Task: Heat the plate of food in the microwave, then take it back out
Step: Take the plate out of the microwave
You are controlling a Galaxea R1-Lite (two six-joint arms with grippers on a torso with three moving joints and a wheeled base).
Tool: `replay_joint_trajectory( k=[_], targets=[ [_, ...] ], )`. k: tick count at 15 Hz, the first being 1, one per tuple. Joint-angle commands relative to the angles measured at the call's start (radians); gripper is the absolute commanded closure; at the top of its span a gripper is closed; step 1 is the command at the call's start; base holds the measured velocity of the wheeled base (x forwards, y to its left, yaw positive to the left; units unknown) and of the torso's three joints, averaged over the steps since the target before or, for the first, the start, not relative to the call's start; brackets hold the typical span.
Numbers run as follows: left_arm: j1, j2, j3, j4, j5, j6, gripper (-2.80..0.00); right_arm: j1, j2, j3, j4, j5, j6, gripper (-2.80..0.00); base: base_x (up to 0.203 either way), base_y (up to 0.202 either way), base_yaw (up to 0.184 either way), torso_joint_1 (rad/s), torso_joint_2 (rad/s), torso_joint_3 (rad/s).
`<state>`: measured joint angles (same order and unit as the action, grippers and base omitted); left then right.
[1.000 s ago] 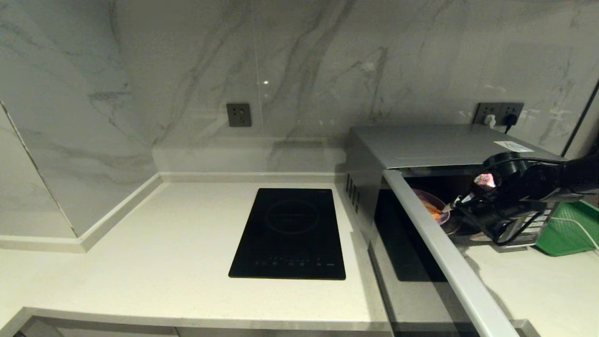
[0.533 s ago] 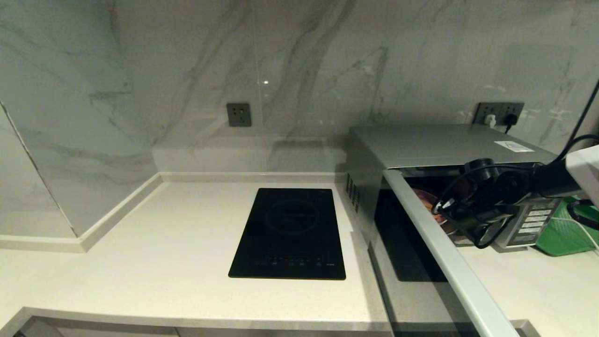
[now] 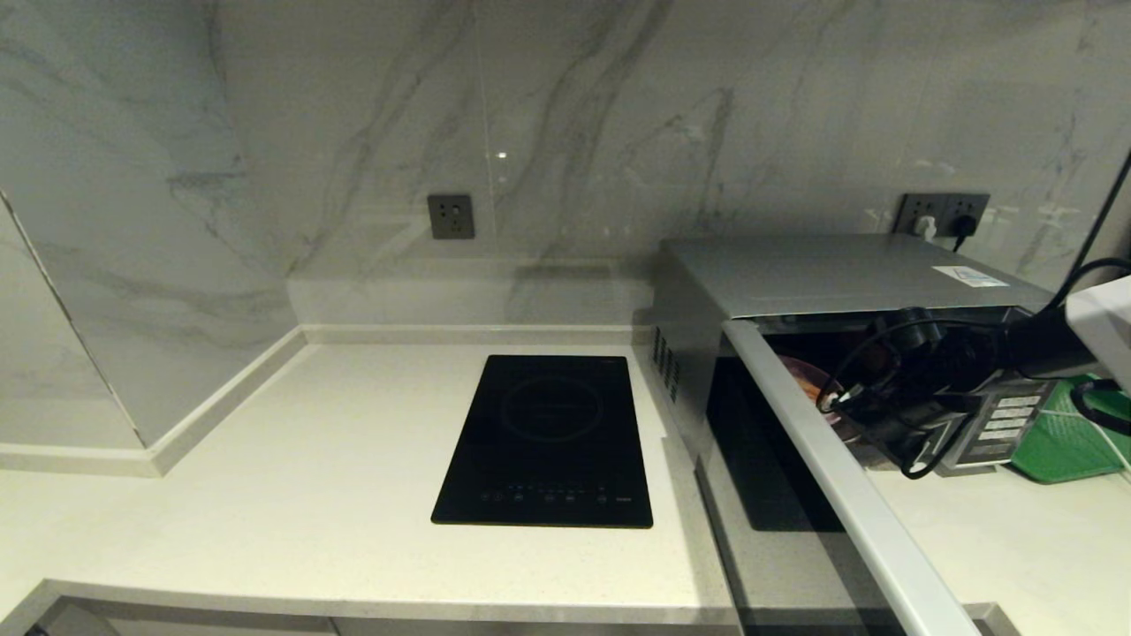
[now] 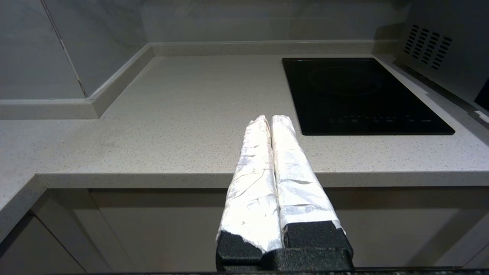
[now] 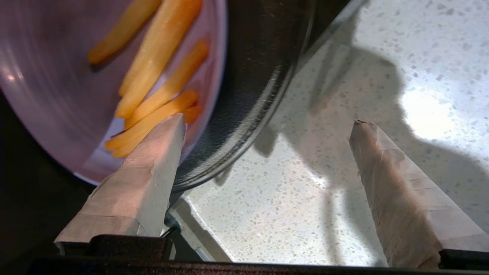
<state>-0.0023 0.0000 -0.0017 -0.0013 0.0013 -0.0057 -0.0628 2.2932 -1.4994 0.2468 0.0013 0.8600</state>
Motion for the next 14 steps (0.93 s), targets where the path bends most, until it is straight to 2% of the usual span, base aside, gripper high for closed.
replay_joint_trajectory(
  k=[1,14],
  targets=[
    [0.001,0.0,0.0,0.0,0.0,0.0,0.0,-0.005,-0.003,0.005,0.0,-0.014,0.005,-2.8,0.0,0.0,0.0,0.0,0.0,0.0],
    [0.0,0.0,0.0,0.0,0.0,0.0,0.0,0.0,0.043,-0.071,0.002,-0.043,-0.001,-2.8,0.0,0.0,0.0,0.0,0.0,0.0]
  ],
)
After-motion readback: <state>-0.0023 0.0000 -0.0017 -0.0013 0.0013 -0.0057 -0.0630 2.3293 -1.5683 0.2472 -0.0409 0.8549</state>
